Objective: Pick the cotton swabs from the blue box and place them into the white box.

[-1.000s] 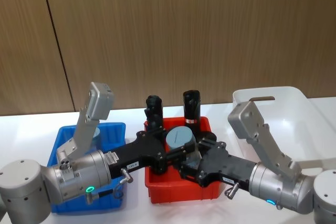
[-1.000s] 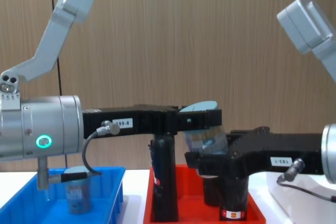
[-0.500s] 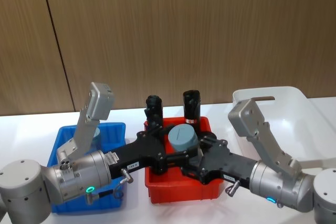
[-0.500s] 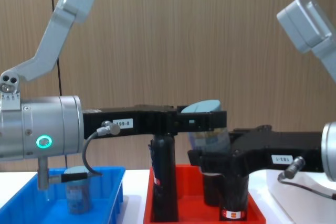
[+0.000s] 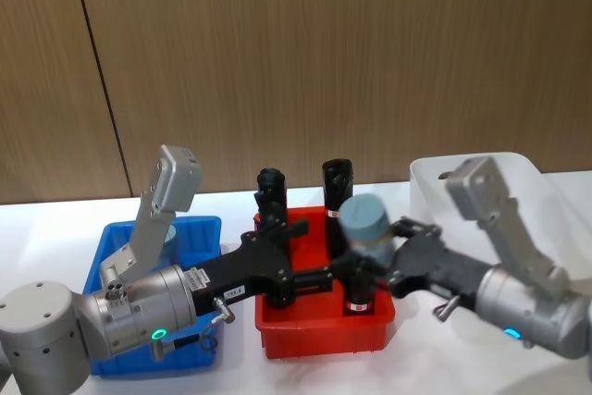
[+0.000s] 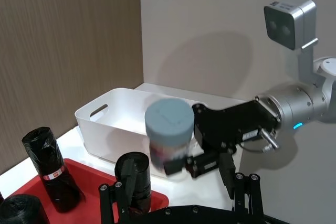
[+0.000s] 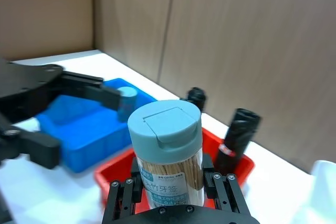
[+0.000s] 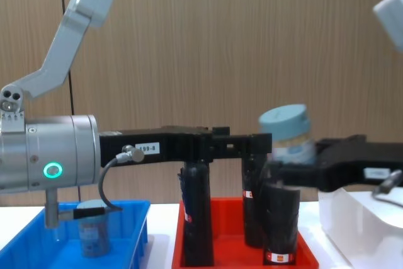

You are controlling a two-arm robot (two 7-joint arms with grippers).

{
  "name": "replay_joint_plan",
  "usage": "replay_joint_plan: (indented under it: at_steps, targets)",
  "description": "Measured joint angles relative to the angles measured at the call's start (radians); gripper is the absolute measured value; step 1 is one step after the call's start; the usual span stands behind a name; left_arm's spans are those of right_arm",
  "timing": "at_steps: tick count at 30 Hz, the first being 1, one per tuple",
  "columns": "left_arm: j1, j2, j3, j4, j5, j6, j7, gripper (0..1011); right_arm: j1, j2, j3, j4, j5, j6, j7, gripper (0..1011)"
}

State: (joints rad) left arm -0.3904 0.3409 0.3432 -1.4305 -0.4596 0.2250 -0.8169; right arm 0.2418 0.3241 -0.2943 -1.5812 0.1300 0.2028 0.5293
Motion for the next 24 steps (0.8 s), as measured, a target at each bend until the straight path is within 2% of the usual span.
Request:
replay_joint_plan:
  at_steps: [12, 18, 24]
  targets:
    - [0.0, 0.0, 0.0, 0.0, 0.0, 0.0, 0.0, 1004, 0.015, 0.055, 0.065, 0.028, 0.037, -0.024, -0.064, 647]
    - [0.0, 0.0, 0.0, 0.0, 0.0, 0.0, 0.0, 1004, 0.033, 0.067, 0.084, 0.065, 0.039, -0.027, -0.086, 647]
    - [0.0, 0.0, 0.0, 0.0, 0.0, 0.0, 0.0, 1004, 0.065, 0.069, 0.096, 0.132, 0.039, -0.024, -0.119, 647]
